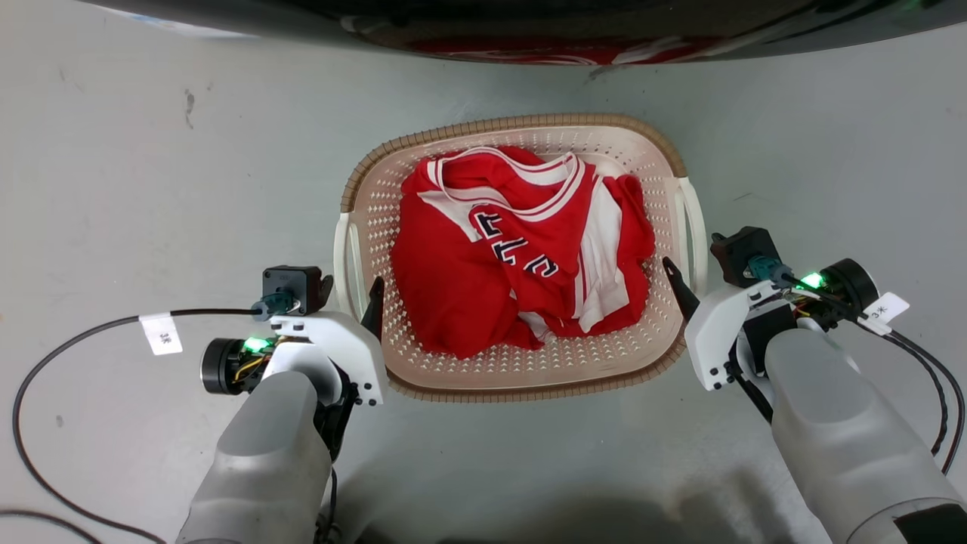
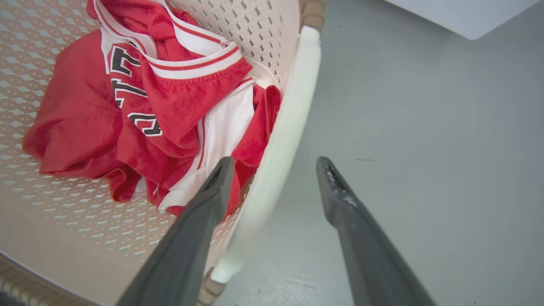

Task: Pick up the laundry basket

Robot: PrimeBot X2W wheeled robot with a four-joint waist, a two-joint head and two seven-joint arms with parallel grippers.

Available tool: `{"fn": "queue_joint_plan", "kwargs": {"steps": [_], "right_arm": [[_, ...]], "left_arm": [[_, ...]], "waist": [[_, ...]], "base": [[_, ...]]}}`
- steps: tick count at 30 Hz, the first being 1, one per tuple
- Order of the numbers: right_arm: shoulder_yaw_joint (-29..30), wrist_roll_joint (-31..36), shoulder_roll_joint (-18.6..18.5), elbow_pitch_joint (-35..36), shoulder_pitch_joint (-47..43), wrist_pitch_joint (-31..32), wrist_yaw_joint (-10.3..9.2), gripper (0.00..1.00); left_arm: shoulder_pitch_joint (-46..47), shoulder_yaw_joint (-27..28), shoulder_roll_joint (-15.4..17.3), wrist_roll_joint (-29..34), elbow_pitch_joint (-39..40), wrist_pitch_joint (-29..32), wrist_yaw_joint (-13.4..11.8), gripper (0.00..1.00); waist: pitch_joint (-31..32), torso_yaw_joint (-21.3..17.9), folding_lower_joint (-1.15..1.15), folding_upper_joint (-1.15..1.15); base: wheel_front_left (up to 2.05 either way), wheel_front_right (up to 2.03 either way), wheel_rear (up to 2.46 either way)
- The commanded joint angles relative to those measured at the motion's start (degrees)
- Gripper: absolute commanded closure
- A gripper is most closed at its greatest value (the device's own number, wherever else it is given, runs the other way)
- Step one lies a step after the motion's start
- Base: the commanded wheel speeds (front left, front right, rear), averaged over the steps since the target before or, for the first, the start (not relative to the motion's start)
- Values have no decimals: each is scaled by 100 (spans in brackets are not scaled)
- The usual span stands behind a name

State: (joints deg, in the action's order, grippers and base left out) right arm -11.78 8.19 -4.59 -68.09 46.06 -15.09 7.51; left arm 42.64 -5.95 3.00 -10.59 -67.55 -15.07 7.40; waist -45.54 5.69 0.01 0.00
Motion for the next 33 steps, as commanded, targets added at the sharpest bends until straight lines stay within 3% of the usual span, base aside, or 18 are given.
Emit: {"fn": "queue_joint_plan", "kwargs": {"steps": [1,6,7,8,9,10,20,33], "right_arm": [[-7,27,5,-58,128,-12,-4,0],[-23,42,38,-205,226,-12,-4,0],[-28,43,44,-208,251,-11,-4,36],[-28,43,46,-213,266,-11,-4,78],[-30,31,52,-250,257,-11,-4,100],[-36,19,57,-280,255,-11,-4,100],[-131,-72,114,-409,149,-16,0,100],[-629,-682,198,-537,-429,129,5,100]], "left_arm": [[104,-73,-6,-70,-37,-16,8,0],[196,-288,-12,-235,-154,-16,8,0],[219,-347,-12,-273,-171,-16,8,0],[241,-408,-13,-303,-190,-16,8,8],[255,-463,-13,-337,-194,-16,9,71],[248,-522,-11,-395,-217,-16,9,100],[151,-1006,-15,-818,-401,-16,9,100],[-320,-1449,34,-1269,-540,309,10,100]], "waist": [[-53,15,-1,0],[-118,11,-1,0],[-124,9,-1,0],[-127,8,-1,0],[-125,11,-1,0],[-119,7,-1,0],[208,-15,-1,0],[1295,-222,-1,0]], "base": [[0,0,0],[0,0,0],[0,0,0],[0,0,0],[0,0,0],[0,0,0],[0,0,0],[0,0,0]]}}
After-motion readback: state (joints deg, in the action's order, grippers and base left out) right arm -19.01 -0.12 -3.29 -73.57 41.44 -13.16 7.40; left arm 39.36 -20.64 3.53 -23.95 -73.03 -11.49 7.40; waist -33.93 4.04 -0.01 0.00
